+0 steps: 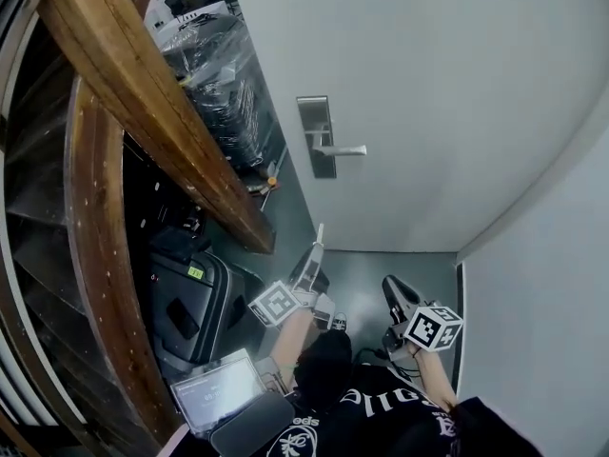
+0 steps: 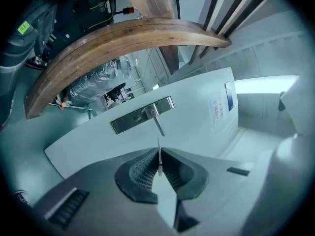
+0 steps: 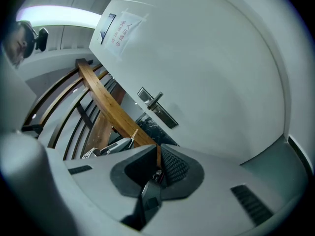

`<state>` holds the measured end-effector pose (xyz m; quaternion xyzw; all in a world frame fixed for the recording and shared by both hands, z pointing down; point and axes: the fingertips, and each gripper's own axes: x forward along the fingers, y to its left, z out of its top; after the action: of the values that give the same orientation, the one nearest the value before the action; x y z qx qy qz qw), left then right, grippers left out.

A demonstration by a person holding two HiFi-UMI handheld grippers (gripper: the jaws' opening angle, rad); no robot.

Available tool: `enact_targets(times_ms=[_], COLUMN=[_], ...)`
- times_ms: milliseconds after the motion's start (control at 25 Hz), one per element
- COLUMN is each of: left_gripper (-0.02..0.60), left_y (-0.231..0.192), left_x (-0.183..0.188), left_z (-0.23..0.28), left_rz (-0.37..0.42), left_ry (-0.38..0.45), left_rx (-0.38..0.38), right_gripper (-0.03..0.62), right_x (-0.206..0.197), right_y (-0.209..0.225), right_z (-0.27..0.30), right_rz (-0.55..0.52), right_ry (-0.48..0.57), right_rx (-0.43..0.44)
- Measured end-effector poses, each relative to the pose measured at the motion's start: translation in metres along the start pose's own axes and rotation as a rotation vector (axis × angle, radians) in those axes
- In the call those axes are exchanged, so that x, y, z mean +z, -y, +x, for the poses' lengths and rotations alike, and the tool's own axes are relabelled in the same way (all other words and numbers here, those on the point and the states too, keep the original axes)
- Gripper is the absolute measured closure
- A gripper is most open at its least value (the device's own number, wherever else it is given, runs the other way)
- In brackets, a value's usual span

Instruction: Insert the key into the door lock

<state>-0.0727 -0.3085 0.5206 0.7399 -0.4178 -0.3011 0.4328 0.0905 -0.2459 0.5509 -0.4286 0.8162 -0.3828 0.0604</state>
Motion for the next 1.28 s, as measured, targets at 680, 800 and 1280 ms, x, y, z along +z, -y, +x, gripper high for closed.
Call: enact_targets(times_ms=[680, 800, 1280], left_gripper=[0.558, 0.558, 0.558], left_y=[-0.080, -0.080, -0.085], left_x=[0.086, 0.084, 0.089], left_z=[0.165, 0.175, 0.191], left_rz=[-0.397, -0.423, -0.512], left_ry=[0.181, 0.171, 0.198], left_rx=[-0.053, -0.061, -0.080], right_gripper=[0.559, 0.559, 0.559], right_x=[0.065, 0.066, 0.058], right_y=[0.033, 0.035, 0.047], right_z=[0.082, 0.086, 0.077], right_rz=[0.013, 0.024, 0.048], right_ry=[0.049, 0.056, 0.067], right_rx=[-0.099, -0.110, -0.154])
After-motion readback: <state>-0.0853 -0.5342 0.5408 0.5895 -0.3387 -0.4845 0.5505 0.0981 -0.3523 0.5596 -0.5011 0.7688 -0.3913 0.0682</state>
